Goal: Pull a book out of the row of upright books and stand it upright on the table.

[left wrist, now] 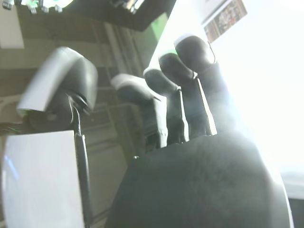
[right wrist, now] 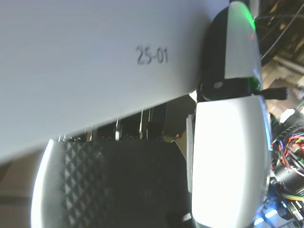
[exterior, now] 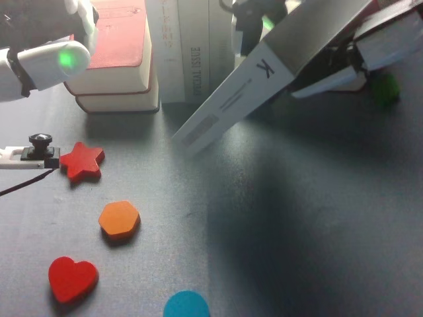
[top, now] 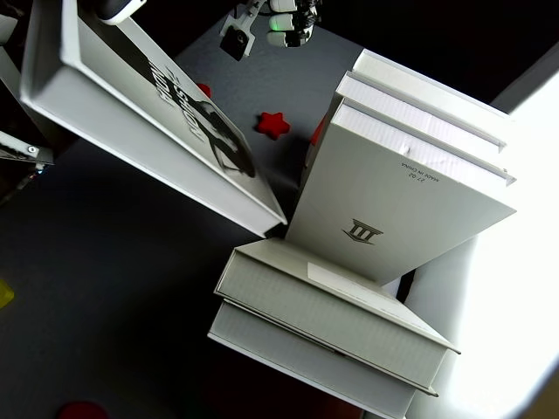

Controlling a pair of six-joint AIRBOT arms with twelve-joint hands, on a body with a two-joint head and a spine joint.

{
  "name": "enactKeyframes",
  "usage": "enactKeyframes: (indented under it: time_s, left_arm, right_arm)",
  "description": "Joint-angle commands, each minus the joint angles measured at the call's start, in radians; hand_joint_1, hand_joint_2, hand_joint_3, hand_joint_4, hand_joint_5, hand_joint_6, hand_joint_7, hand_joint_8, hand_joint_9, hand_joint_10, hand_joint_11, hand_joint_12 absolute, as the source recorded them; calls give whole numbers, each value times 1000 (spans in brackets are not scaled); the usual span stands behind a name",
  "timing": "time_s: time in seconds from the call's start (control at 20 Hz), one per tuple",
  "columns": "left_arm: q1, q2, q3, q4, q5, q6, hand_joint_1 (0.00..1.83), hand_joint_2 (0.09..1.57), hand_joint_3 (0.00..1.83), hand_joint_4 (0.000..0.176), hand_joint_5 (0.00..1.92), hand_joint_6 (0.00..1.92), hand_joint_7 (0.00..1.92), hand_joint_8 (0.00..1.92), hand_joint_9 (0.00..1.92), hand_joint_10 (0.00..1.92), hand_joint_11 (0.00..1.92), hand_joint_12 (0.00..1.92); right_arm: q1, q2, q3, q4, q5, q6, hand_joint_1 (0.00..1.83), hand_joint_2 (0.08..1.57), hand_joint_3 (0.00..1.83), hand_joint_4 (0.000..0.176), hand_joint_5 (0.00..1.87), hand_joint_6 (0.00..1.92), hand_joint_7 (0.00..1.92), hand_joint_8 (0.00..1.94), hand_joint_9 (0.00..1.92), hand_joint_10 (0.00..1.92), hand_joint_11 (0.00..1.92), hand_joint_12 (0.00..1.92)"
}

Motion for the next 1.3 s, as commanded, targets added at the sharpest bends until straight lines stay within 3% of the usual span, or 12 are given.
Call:
enactKeyframes:
  time_s: [0.0,0.05,0.15,0.2,0.25,0.8,0.85,0.9,0.95,1.05,1.15,1.25]
  left_arm:
    - [-5,0,-2,-44,-105,-10,1022,1138,133,0,668,1528,321,1921,388,1921,592,1921]
    - [-2,0,-3,-46,-107,-10,965,1180,141,43,696,1482,305,1921,369,1921,566,1921]
    - [-1,-1,-4,-47,-108,-10,967,1184,130,45,723,1441,408,1921,444,1921,588,1921]
    - [-1,0,-5,-48,-108,-10,985,1203,90,11,725,1434,397,1921,442,1921,579,1921]
    - [0,1,-5,-48,-109,-10,1005,1211,70,0,727,1424,349,1921,409,1921,546,1921]
    - [-2,0,-6,-51,-117,-10,1047,1228,43,0,720,1429,303,1921,367,1921,498,1921]
    - [-2,-3,-4,-53,-119,-10,1067,1243,48,0,690,1466,259,1921,330,1921,495,1921]
    - [-2,-10,0,-56,-121,-10,1065,1252,49,0,674,1488,292,1921,367,1921,510,1921]
    - [-2,-12,2,-56,-123,-10,1062,1260,47,0,661,1503,292,1921,370,1921,500,1921]
    - [-3,-16,7,-56,-127,-10,1013,1260,37,0,673,1498,304,1921,378,1921,539,1921]
    - [2,-20,12,-56,-127,-10,1033,1259,27,0,682,1483,372,1921,438,1921,574,1921]
    - [3,-22,12,-57,-128,-10,1027,1256,22,0,690,1471,333,1921,378,1921,523,1921]
  right_arm:
    - [-1,2,0,141,60,-26,1198,1045,0,0,1142,723,1035,1728,1011,1921,996,1921]
    - [-24,4,-2,176,69,-50,1198,1045,0,0,1143,723,1035,1728,1011,1921,996,1921]
    - [-74,3,-1,251,90,-94,1199,1045,0,0,1143,723,1035,1728,1011,1921,996,1921]
    - [-99,-5,7,293,103,-114,1199,1044,0,0,1143,723,1035,1728,1011,1921,996,1921]
    - [-114,-16,18,320,114,-121,1199,1044,0,0,1143,723,1035,1728,1011,1921,996,1921]
    - [-277,-187,165,503,177,-146,1199,1044,0,0,1143,722,1035,1728,1011,1921,996,1921]
    - [-296,-208,186,511,176,-146,1330,1128,5,0,914,908,911,1251,945,1506,838,1610]
    - [-324,-239,221,525,175,-146,1342,1159,3,0,796,1110,906,1133,887,1376,792,1472]
    - [-338,-253,238,535,175,-146,1231,1194,1,0,774,1136,889,1286,852,1220,807,1570]
    - [-360,-288,276,556,174,-147,1231,1191,0,0,838,990,873,1418,828,1571,705,1876]
    - [-380,-303,303,556,142,-148,1185,1249,6,0,710,1221,793,1547,720,1680,626,1919]
    - [-400,-313,322,568,116,-148,1187,1261,2,0,732,1181,750,1623,671,1809,709,1921]
